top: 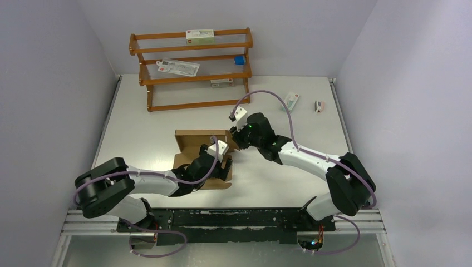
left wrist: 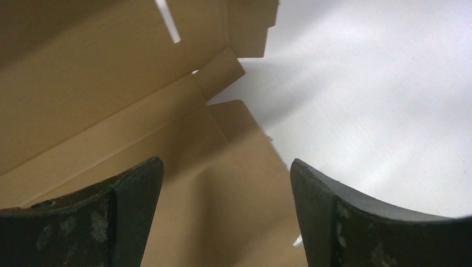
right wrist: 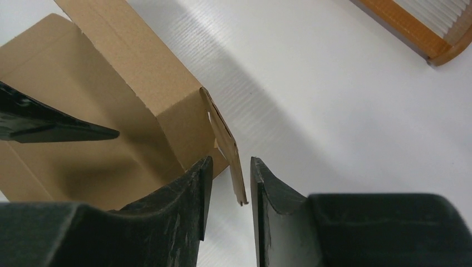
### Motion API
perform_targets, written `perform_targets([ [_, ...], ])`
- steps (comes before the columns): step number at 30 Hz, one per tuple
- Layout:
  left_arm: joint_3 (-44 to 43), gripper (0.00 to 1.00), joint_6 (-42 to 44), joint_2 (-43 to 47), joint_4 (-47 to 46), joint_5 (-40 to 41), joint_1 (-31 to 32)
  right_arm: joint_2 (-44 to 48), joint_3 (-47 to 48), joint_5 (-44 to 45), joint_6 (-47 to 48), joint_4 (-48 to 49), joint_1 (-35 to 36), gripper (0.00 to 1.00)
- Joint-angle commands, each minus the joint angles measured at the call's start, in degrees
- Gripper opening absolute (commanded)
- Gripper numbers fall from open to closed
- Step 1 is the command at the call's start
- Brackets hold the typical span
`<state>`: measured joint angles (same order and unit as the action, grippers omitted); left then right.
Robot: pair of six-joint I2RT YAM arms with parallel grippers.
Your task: Fold the paper box
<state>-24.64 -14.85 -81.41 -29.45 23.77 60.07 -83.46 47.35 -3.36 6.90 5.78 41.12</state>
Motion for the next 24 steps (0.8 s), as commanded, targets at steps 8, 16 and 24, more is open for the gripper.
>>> perform_targets([
  [8,-4.44,0.90,3.83,-6.06,-7.24,3.69,-0.47,-1.82,2.56,-3.57,-0.76,2.15,-0.80,0.24],
  [16,-2.73,0.87,7.63,-9.74,-16.10,7.83,-0.84,-0.47,1.54,-3.82,-3.86,1.02,-0.83,0.18],
  [24,-4.00,0.87,12.46,-16.31,-24.04,8.26,-0.84,0.14,1.11,-4.76,-5.20,0.95,-0.70,0.18],
])
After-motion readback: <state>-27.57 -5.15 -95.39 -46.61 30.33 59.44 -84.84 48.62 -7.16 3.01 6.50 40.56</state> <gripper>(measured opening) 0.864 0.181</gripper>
